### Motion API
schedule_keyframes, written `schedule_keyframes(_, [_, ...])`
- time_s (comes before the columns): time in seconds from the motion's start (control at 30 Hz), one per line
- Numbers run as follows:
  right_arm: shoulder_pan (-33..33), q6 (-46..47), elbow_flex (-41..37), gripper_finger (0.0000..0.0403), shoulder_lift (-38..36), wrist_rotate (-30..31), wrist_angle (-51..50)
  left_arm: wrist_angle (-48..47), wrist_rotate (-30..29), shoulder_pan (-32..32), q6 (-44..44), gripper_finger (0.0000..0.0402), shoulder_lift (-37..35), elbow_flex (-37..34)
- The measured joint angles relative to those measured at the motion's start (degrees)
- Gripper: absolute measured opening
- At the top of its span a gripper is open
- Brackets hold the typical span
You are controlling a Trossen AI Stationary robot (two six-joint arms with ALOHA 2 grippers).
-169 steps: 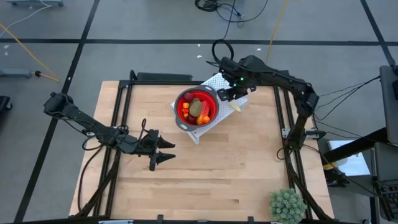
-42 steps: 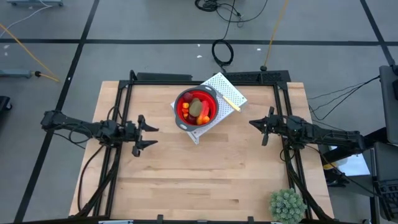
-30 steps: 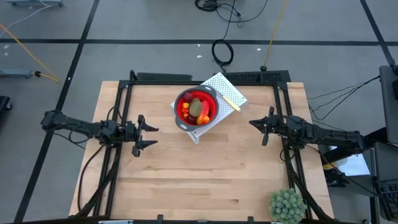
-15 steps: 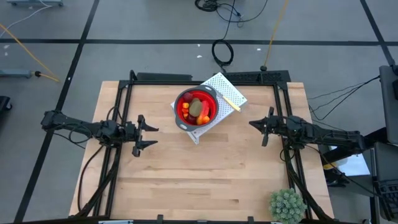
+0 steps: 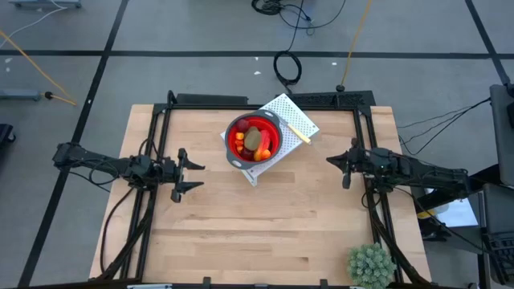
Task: Pick & Place Fruit
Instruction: Return to Home Position
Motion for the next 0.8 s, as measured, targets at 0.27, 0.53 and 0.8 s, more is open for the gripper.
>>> schedule_keyframes(0.27, [0.0,-1.6,-1.2,0.0000,-3.1,-0.1,0.6,-1.4,-3.0,0.0,1.8,0.0251,0.0,0.0])
schedule_keyframes(0.53, [0.0,-1.4,-2.4,0.0000,-4.5,-0.1,1.4,-1.4,-3.2,0.0,0.6,0.0251,0.0,0.0])
schedule_keyframes(0.8, [0.0,-1.6,-2.7,0.0000,-4.5,-0.1,1.7,-1.4,-3.2,0.0,-2.5,0.0251,0.0,0.0])
